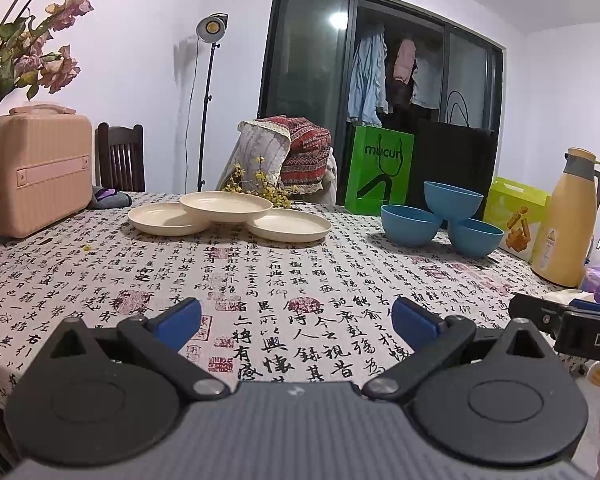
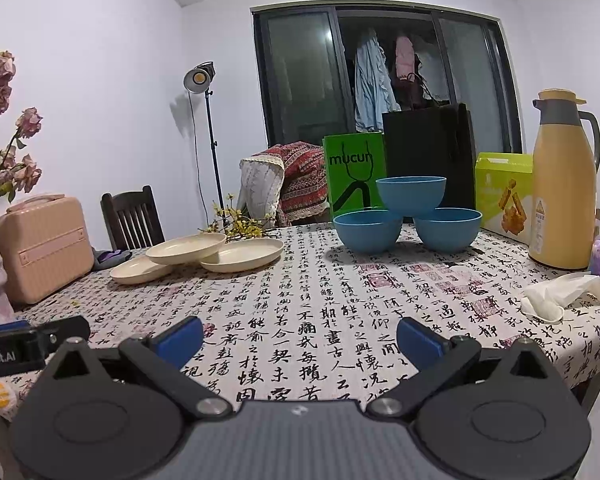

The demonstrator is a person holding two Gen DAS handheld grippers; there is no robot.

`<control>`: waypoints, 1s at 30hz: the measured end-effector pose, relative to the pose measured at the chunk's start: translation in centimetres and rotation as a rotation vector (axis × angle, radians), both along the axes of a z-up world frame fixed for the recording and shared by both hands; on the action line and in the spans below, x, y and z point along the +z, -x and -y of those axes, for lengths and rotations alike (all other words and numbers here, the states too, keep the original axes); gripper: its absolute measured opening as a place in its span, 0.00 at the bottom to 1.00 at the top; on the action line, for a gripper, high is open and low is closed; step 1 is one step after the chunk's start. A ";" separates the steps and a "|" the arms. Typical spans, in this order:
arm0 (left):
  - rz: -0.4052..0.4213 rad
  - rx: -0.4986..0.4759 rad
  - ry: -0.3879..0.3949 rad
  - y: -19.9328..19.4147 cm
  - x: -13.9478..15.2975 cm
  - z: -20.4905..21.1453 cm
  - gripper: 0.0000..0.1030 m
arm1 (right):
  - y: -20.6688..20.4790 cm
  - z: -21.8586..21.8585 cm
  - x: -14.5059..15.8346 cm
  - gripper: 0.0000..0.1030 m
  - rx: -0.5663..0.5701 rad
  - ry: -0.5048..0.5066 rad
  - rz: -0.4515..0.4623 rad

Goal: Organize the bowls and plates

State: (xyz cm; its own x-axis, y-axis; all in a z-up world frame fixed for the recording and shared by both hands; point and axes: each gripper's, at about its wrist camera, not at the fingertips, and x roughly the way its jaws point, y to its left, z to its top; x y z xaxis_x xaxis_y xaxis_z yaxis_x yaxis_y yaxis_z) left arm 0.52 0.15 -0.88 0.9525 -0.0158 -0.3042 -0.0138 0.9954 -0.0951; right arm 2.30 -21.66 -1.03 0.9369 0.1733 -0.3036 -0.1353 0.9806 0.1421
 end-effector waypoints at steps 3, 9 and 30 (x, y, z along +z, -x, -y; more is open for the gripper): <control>0.000 0.000 -0.001 0.0 0.0 0.0 1.00 | 0.0 0.1 -0.1 1.00 0.000 -0.002 -0.001; 0.000 -0.003 -0.008 -0.1 0.2 0.2 1.00 | 0.0 0.2 -0.2 1.00 0.000 -0.008 0.000; 0.009 0.000 -0.017 0.0 0.4 0.4 1.00 | 0.0 0.4 -0.2 1.00 -0.001 -0.018 -0.002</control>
State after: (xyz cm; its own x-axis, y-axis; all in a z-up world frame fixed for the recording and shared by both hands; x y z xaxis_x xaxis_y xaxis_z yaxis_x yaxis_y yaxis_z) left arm 0.49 -0.28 -0.43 0.9551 -0.0112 -0.2960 -0.0127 0.9968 -0.0785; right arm 2.35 -22.07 -1.20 0.9363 0.1781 -0.3027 -0.1342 0.9779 0.1605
